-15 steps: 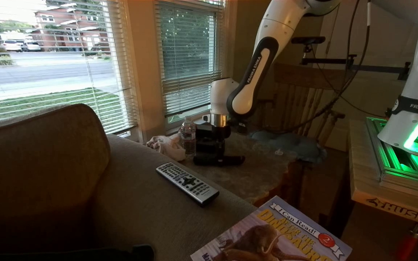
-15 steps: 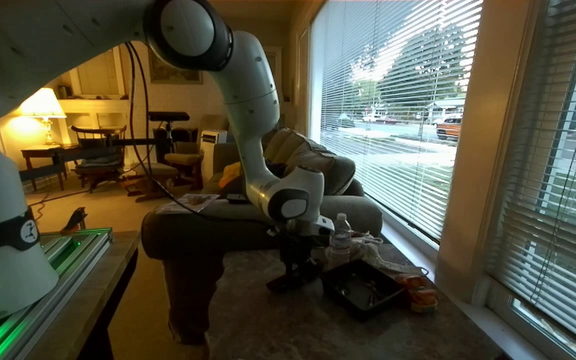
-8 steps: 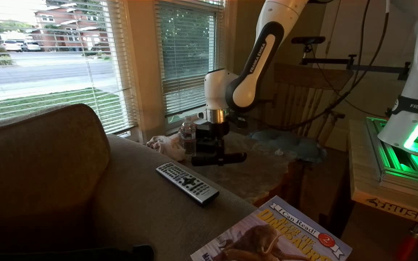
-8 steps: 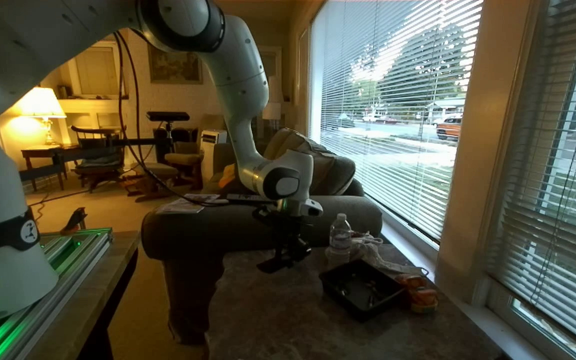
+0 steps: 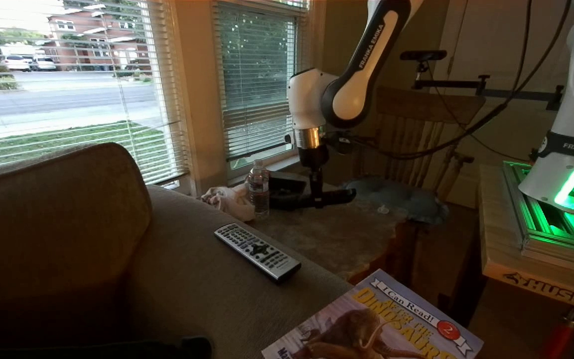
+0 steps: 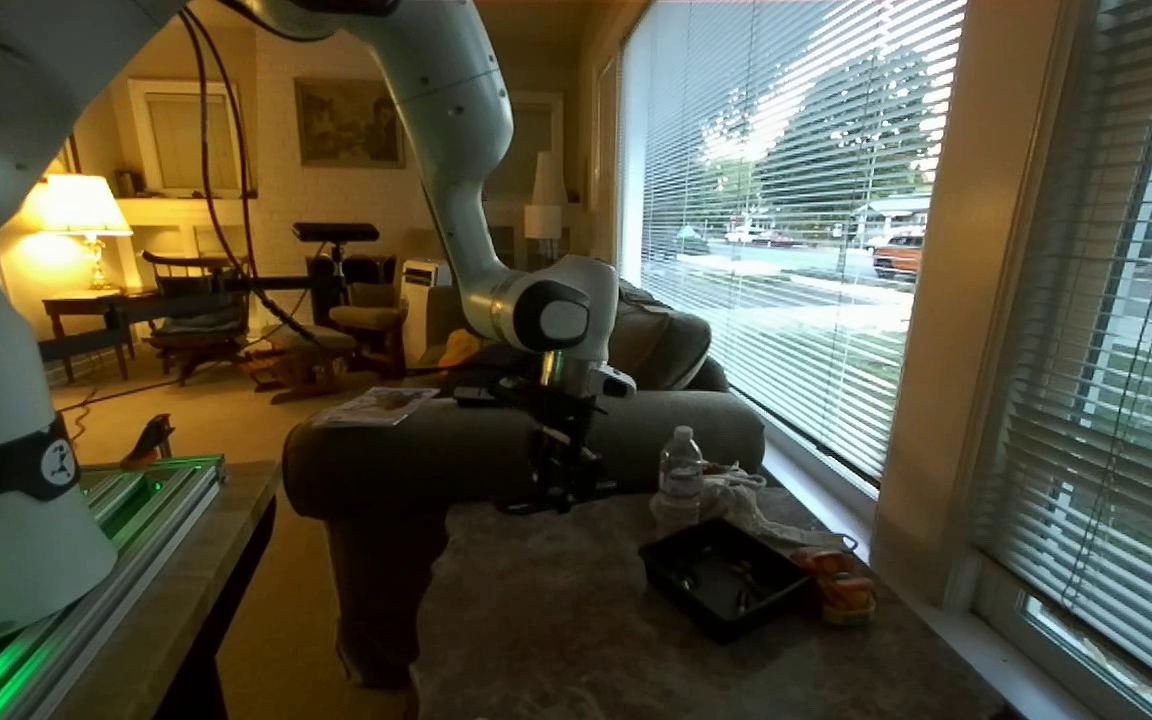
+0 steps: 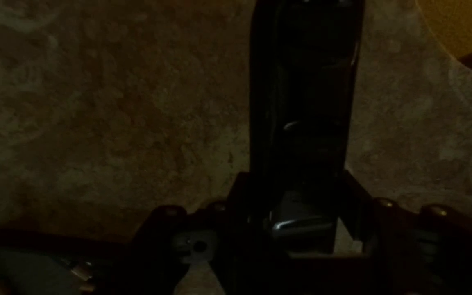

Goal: Put the black remote on the black tray

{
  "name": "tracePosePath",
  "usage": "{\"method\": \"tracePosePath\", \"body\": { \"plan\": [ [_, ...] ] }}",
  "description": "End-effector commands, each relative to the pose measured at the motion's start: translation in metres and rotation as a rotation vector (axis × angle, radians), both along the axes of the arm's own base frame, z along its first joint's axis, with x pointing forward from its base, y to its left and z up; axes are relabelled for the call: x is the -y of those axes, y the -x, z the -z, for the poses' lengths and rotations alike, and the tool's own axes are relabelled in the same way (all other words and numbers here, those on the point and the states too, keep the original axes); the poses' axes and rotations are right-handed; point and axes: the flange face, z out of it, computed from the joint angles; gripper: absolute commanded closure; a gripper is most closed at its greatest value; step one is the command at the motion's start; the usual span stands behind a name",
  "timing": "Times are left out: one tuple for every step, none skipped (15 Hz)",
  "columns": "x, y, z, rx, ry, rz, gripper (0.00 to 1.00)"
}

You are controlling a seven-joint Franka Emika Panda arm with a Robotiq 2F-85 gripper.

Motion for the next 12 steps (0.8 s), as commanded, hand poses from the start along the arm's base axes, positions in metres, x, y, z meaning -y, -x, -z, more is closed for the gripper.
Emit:
{"method": "tracePosePath", "body": {
  "plan": [
    [0.027,0.019,-0.035,0.011,0.056,0.109,0.71],
    [0.037,0.02,-0.042,0.019,0.061,0.142,0.71],
    [0.045,0.021,-0.048,0.027,0.07,0.171,0.71],
    [0.055,0.022,-0.054,0.034,0.075,0.198,0.71],
    [0.063,0.023,-0.059,0.041,0.082,0.222,0.71],
    [0.074,0.021,-0.063,0.052,0.085,0.246,0.71],
    [0.082,0.02,-0.067,0.059,0.085,0.257,0.71],
    [0.094,0.016,-0.071,0.075,0.079,0.274,0.71],
    [0.104,0.013,-0.073,0.087,0.072,0.282,0.71],
    [0.117,0.006,-0.075,0.11,0.063,0.301,0.71],
    [0.126,0.001,-0.078,0.134,0.054,0.313,0.71],
    [0.136,-0.006,-0.08,0.167,0.041,0.323,0.71]
  ]
}}
